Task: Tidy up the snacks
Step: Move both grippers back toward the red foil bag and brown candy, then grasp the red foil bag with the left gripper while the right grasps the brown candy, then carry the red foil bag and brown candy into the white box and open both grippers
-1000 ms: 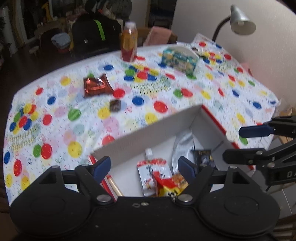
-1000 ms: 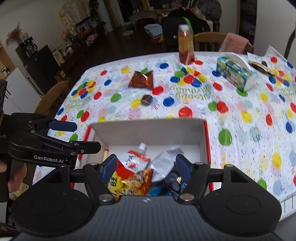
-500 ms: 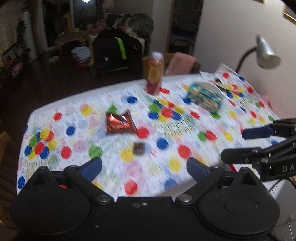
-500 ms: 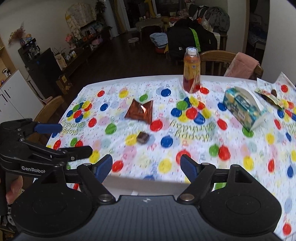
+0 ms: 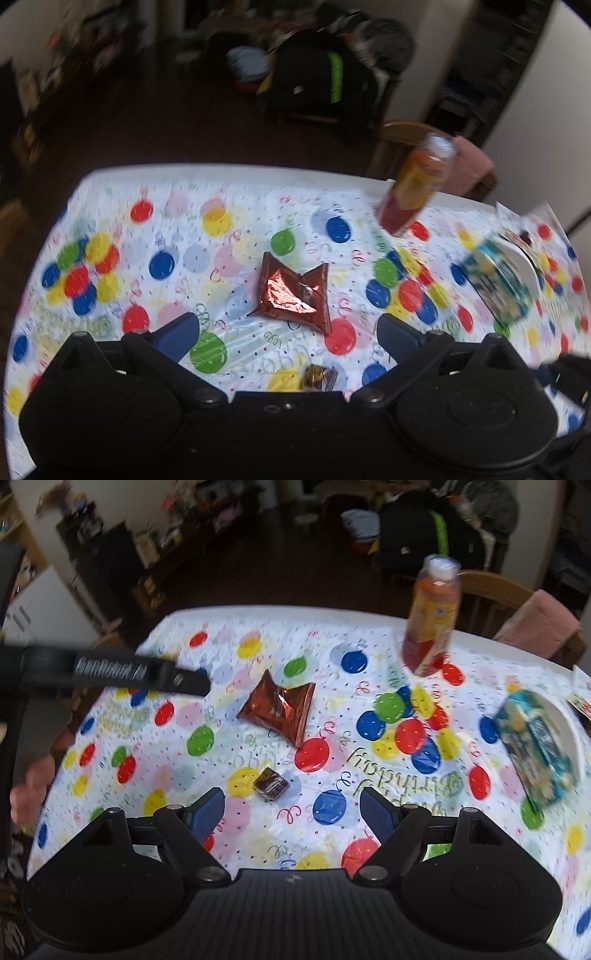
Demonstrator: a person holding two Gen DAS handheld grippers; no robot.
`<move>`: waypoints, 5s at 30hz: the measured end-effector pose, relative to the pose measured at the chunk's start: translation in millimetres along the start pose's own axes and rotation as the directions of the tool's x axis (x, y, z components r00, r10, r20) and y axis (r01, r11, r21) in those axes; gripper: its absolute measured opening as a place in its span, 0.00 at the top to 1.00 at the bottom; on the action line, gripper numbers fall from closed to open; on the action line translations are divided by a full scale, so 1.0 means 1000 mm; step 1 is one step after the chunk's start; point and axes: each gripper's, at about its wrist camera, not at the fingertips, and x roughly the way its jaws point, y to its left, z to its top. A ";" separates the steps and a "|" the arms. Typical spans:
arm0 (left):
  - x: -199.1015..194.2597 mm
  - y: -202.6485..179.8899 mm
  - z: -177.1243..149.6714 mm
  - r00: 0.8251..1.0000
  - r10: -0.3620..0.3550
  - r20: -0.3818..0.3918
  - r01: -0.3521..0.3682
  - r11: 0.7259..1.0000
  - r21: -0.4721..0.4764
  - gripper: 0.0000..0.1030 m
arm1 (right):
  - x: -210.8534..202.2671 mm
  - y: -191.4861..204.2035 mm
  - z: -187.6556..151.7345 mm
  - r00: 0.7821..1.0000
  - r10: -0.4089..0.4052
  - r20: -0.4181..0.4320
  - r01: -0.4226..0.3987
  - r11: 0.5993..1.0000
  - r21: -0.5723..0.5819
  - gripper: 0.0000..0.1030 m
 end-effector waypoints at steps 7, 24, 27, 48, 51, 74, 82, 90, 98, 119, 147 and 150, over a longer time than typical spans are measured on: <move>0.057 0.014 0.018 0.995 0.002 -0.101 -0.019 0.987 -0.162 0.01 | 0.056 0.010 0.007 0.995 0.041 -0.086 -0.054 0.987 -0.153 0.22; 0.161 0.020 0.035 0.973 -0.030 -0.230 -0.055 0.934 -0.352 0.10 | 0.146 0.021 0.019 0.984 0.070 -0.161 -0.129 0.910 -0.395 0.23; 0.172 0.021 0.033 0.969 -0.029 -0.247 -0.062 0.933 -0.355 0.17 | 0.158 0.022 0.020 0.984 0.076 -0.164 -0.138 0.904 -0.406 0.23; 0.167 0.026 0.028 0.980 -0.048 -0.196 -0.020 0.944 -0.328 0.49 | 0.170 0.040 -0.002 0.979 0.110 -0.172 -0.176 0.881 -0.439 0.64; 0.162 0.030 0.025 0.981 -0.043 -0.191 -0.022 0.945 -0.326 0.51 | 0.163 0.033 -0.002 0.980 0.114 -0.164 -0.172 0.897 -0.406 0.64; 0.045 0.046 0.009 0.993 -0.070 -0.100 0.045 0.971 -0.235 0.51 | 0.037 0.034 -0.014 0.999 0.043 -0.032 -0.051 0.945 -0.323 0.64; -0.005 0.044 -0.009 0.993 -0.100 -0.069 0.087 0.982 -0.168 0.51 | -0.010 0.046 -0.032 1.000 0.014 0.024 -0.006 0.956 -0.292 0.64; -0.048 0.033 -0.037 0.988 -0.141 -0.068 0.137 0.988 -0.068 0.51 | -0.046 0.061 -0.062 0.998 -0.017 0.062 0.032 0.964 -0.264 0.64; -0.081 0.017 -0.075 0.979 -0.179 -0.093 0.185 0.981 0.065 0.51 | -0.070 0.065 -0.099 0.997 -0.027 0.073 0.042 0.978 -0.206 0.64; -0.085 -0.033 -0.172 0.974 -0.098 -0.205 0.190 0.847 0.497 0.51 | -0.046 0.060 -0.184 1.000 0.013 0.005 -0.013 0.999 -0.044 0.64; -0.024 -0.054 -0.217 0.951 -0.018 -0.308 0.200 0.797 0.570 0.39 | -0.004 0.057 -0.217 0.995 -0.019 -0.096 0.018 1.000 -0.009 0.62; -0.027 -0.053 -0.219 0.956 -0.019 -0.291 0.189 0.802 0.567 0.28 | -0.008 0.056 -0.217 0.996 -0.016 -0.088 0.017 1.000 0.009 0.56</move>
